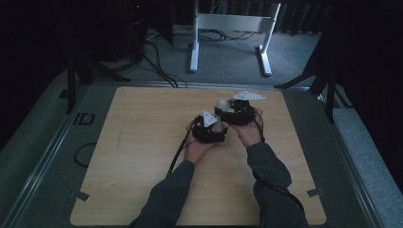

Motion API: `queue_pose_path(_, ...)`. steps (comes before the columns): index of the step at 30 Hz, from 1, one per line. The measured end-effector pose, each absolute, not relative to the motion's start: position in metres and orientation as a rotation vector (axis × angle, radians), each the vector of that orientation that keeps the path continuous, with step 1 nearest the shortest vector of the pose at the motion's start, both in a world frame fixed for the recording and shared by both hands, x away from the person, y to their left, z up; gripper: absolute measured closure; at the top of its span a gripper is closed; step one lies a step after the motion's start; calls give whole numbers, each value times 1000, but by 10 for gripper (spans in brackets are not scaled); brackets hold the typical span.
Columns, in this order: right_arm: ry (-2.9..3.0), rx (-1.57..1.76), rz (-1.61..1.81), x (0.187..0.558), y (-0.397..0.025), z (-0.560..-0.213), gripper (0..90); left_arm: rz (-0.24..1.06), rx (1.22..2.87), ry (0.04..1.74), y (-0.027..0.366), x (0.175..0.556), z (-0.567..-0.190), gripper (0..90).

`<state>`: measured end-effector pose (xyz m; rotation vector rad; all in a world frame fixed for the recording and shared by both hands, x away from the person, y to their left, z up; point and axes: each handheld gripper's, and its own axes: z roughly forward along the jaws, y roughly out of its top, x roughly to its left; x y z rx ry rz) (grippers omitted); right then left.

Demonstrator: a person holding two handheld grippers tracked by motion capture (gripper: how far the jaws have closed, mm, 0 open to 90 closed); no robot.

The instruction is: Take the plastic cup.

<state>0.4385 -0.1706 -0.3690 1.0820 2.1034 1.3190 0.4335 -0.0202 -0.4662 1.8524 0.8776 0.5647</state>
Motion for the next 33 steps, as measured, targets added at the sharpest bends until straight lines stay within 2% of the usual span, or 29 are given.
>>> queue_pose_path(33, 2090, 1043, 1323, 437, -170, -359, 399, 581, 1864, 872, -21, 432, -466, 205)
